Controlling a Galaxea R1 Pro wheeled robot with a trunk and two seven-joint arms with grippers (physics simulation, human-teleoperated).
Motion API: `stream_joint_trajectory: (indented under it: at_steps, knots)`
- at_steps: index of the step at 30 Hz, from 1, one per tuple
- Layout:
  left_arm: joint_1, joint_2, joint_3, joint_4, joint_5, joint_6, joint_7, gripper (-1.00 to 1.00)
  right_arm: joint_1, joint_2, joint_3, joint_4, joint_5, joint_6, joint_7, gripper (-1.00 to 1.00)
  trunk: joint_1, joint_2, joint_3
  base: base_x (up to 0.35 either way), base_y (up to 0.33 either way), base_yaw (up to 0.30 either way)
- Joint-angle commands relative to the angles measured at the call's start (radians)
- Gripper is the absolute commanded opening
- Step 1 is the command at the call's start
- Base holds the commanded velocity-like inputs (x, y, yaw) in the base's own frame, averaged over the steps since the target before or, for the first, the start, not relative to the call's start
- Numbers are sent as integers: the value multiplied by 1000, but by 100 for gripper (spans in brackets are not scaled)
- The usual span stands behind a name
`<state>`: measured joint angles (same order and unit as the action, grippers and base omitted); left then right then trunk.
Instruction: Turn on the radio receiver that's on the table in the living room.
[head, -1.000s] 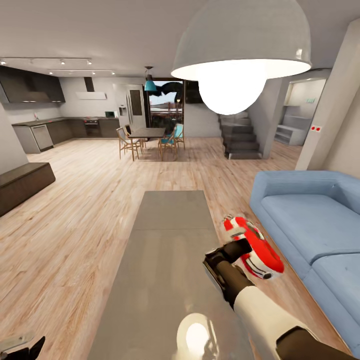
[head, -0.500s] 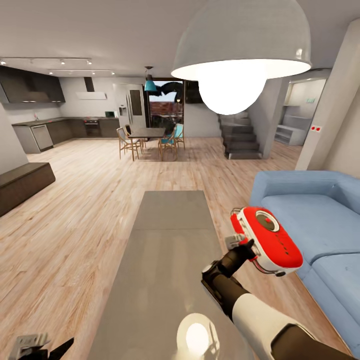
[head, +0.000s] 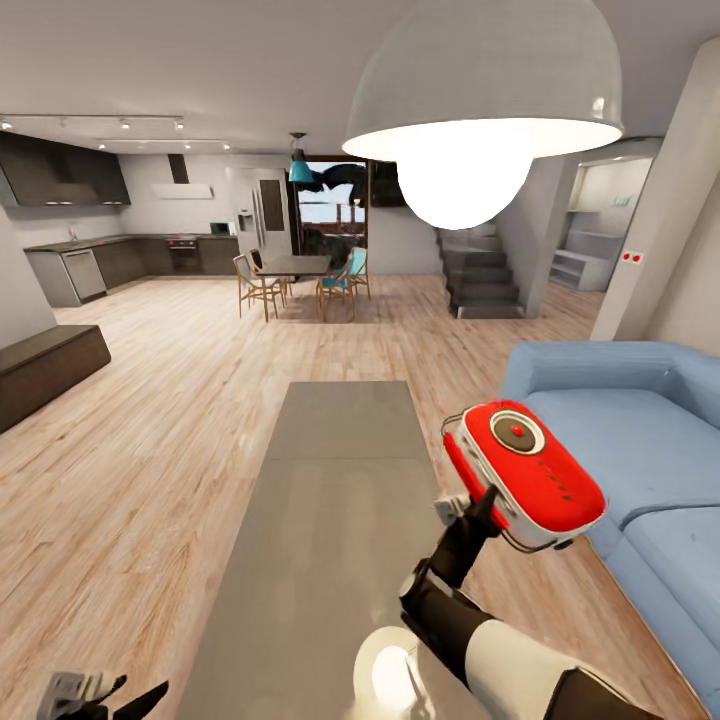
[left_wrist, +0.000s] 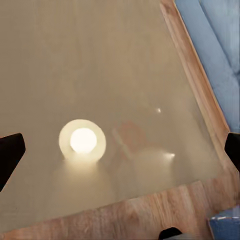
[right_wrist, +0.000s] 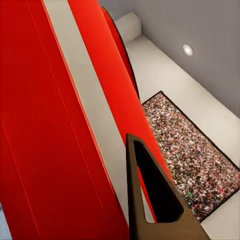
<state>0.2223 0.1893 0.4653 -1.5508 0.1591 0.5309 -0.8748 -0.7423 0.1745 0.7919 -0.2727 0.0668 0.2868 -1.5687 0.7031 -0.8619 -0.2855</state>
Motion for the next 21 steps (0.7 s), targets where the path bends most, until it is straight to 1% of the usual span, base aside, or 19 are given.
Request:
stream_joint_trajectory:
  at_steps: [1, 2, 4, 6, 7, 8, 9, 11, 12, 14, 15, 17, 18, 19, 21]
  knots:
    - [0, 0, 0, 0, 0, 0, -17, -100, 6, 0, 21, -1, 4, -5, -2, -100, 0, 0, 0, 0, 0, 0]
    - [0, 0, 0, 0, -1, 0, -44, -100, 15, 0, 50, 0, 3, -3, -2, -100, 0, 0, 0, 0, 0, 0]
    - [0, 0, 0, 0, -1, 0, -78, -100, 25, 0, 100, 3, 1, -1, -2, -100, 0, 0, 0, 0, 0, 0]
    - [0, -1, -1, 0, -1, 0, -93, -100, 29, 0, 126, 11, 0, 1, -2, -100, 0, 0, 0, 0, 0, 0]
    - [0, -2, -3, 0, -2, 15, -102, -100, 33, 0, 138, 24, 1, 9, -2, -100, 0, 0, 0, 0, 0, 0]
    - [0, -3, -3, 0, -2, 55, -117, -100, 36, 0, 143, 47, 2, 32, -2, -100, 0, 0, 0, 0, 0, 0]
    - [0, -3, -3, 0, -2, 76, -134, -100, 38, 0, 145, 61, 3, 51, 5, -100, 0, 0, 0, 0, 0, 0]
    - [0, -3, -2, 0, -2, 105, -203, -100, 43, 0, 169, 81, 5, 115, 36, -100, 0, 0, 0, 0, 0, 0]
    - [0, -2, -1, 0, -3, 111, -232, -100, 44, 0, 192, 84, 5, 144, 49, -100, 0, 0, 0, 0, 0, 0]
    - [0, 3, 4, 0, -4, 117, -265, -100, 46, 0, 254, 88, 4, 205, 66, -100, 0, 0, 0, 0, 0, 0]
    - [0, 8, 6, 0, -4, 119, -276, -100, 49, 0, 299, 90, 4, 244, 73, -100, 0, 0, 0, 0, 0, 0]
    - [0, 19, 9, 0, -4, 120, -283, -100, 55, 0, 339, 91, 4, 273, 78, -100, 0, 0, 0, 0, 0, 0]
    - [0, 29, 9, 0, -4, 121, -285, -100, 58, 0, 350, 91, 4, 280, 87, -100, 0, 0, 0, 0, 0, 0]
    - [0, 46, 10, 0, -4, 120, -284, -100, 61, 0, 360, 91, 4, 287, 123, -100, 0, 0, 0, 0, 0, 0]
    - [-1, 71, 12, 0, -4, 120, -281, -100, 68, 0, 367, 92, 5, 291, 209, -100, 0, 0, 0, 0, 0, 0]
